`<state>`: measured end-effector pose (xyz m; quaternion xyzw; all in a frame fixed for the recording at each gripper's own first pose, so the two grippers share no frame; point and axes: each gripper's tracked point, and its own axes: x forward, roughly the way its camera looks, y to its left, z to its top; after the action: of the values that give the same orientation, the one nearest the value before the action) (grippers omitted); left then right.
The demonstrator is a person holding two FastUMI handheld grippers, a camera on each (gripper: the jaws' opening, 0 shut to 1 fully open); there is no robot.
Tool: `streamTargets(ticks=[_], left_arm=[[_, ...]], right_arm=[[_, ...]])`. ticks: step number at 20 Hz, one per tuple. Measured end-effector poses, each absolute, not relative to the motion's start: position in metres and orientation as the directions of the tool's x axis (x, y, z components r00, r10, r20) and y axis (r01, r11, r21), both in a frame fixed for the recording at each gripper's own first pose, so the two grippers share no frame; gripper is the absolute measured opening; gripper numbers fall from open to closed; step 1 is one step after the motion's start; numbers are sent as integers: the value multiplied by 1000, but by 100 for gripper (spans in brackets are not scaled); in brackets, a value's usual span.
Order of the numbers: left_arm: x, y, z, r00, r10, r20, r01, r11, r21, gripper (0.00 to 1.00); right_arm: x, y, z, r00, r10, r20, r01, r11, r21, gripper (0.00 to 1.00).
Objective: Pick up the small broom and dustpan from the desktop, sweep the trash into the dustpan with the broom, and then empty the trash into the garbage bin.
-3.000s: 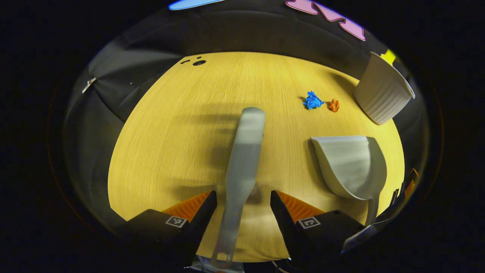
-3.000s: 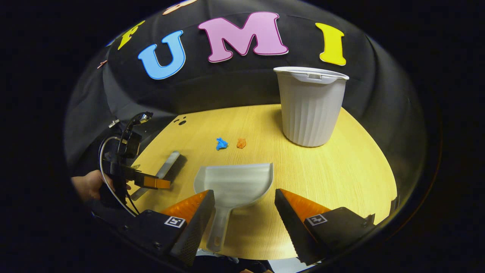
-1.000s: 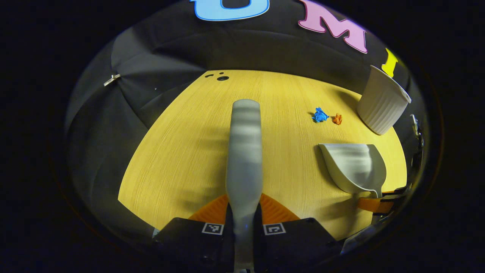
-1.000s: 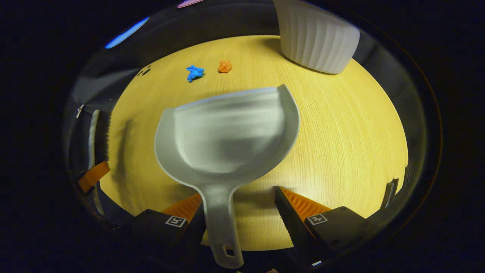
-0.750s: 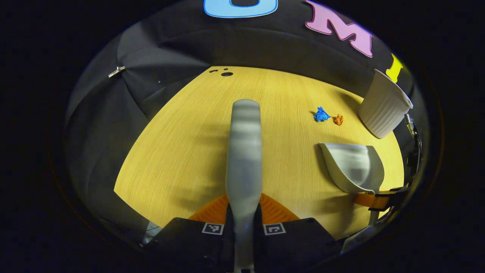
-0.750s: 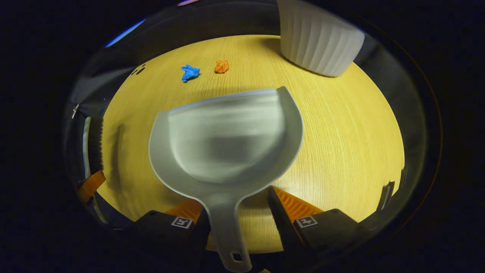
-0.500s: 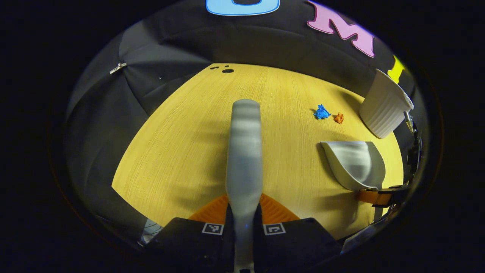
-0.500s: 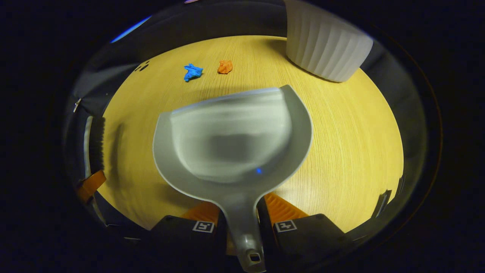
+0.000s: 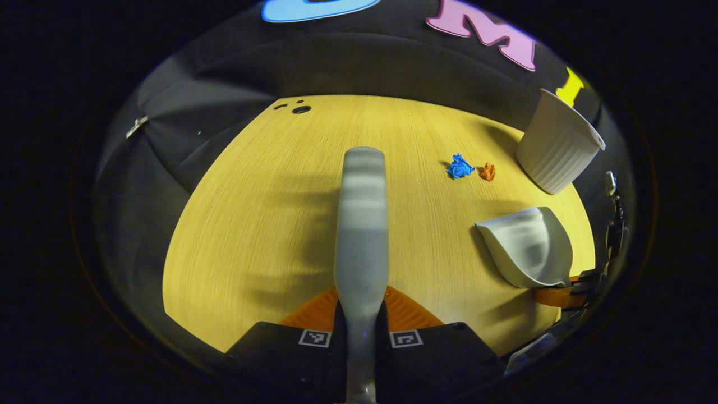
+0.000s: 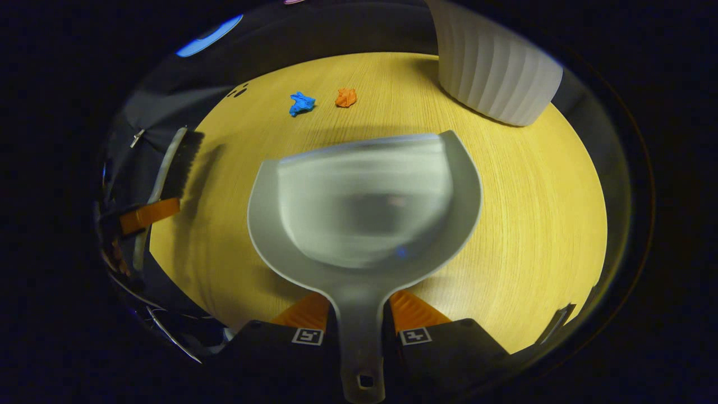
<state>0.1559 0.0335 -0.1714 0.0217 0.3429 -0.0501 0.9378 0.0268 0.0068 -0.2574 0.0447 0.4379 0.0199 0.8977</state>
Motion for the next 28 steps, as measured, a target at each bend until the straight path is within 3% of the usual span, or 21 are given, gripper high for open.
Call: streamTargets(ticks=[4, 8, 9, 12, 13, 14, 17, 20, 23, 28], left_arm=[[206, 17, -160, 745, -116, -657, 200, 978, 54, 24], [256, -4, -156, 716, -144, -684, 319, 938, 136, 24], [269, -9, -155, 710, -144, -689, 350, 921, 168, 24], [309, -28, -154, 696, -139, -705, 453, 846, 281, 24], [322, -34, -153, 699, -141, -701, 485, 813, 321, 26], [333, -44, -151, 697, -157, -699, 522, 780, 346, 25], [348, -73, -147, 669, -199, -716, 618, 683, 388, 23], [347, -104, -147, 622, -254, -741, 710, 581, 397, 25], [338, -134, -146, 553, -318, -770, 795, 478, 373, 24], [271, -176, -164, 338, -363, -868, 912, 352, 208, 29]], right_arm=[[24, -7, -246, 623, 91, -777, -50, 996, 76, 37], [24, -30, -240, 627, 76, -775, -63, 997, 47, 31], [23, -36, -238, 627, 73, -775, -69, 997, 38, 34], [25, -53, -236, 626, 62, -778, -105, 994, -5, 31], [27, -57, -237, 622, 62, -781, -113, 993, -12, 31], [28, -59, -238, 616, 66, -785, -119, 993, -10, 37], [30, -60, -238, 608, 85, -789, -137, 991, 2, 34], [34, -55, -241, 601, 109, -792, -166, 986, 9, 37], [35, -50, -240, 597, 137, -790, -208, 978, 12, 34], [39, -50, -244, 596, 140, -791, -221, 975, 6, 34]])
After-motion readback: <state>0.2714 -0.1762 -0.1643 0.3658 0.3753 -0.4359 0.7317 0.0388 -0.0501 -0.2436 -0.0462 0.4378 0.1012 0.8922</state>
